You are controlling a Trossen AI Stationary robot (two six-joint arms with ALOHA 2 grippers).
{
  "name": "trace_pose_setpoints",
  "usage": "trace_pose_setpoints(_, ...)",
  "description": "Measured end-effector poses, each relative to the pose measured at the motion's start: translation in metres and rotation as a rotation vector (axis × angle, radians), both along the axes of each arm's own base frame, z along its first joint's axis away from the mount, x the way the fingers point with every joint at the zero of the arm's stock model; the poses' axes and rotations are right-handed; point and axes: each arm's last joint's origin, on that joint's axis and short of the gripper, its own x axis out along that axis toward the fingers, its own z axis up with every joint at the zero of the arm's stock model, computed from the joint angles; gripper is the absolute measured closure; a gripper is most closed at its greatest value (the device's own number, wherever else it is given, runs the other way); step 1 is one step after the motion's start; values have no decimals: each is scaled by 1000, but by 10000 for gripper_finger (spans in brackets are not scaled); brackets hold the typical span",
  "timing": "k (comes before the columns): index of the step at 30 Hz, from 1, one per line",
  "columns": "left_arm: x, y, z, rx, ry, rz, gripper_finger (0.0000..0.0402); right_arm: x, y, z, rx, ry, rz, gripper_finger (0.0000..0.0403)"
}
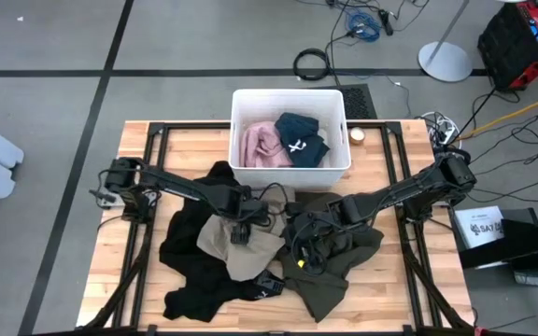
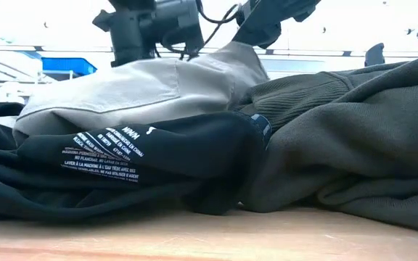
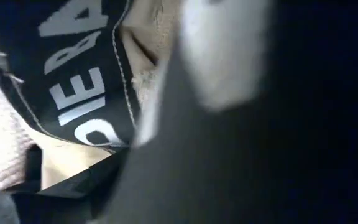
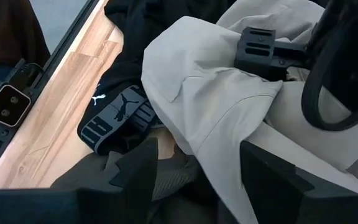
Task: Sort clothes
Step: Put the brown shorts into the white bin
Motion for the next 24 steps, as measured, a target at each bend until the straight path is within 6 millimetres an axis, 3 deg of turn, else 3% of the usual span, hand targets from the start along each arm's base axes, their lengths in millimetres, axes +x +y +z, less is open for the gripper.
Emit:
trace_pose_setpoints(4,3,0,-18,6,58,-31,91,0,0,0,-1,1,5,195)
trace_pose_setpoints(8,5,-1,-28,13,87,-48,121,0,0,0,0,-1,7,195)
trace_pose_setpoints(12,6,-1,-30,12,79,-50,185,0,0,0,-2,6,6,195)
trace_pose_setpoints(20,7,-1,-31,16,69,-9,376,-1,0,-1,-5,13,8,195)
trace_pose_setpoints(24,7,-1,-31,21,64,25,384,-2,3,-1,-5,17,15,195)
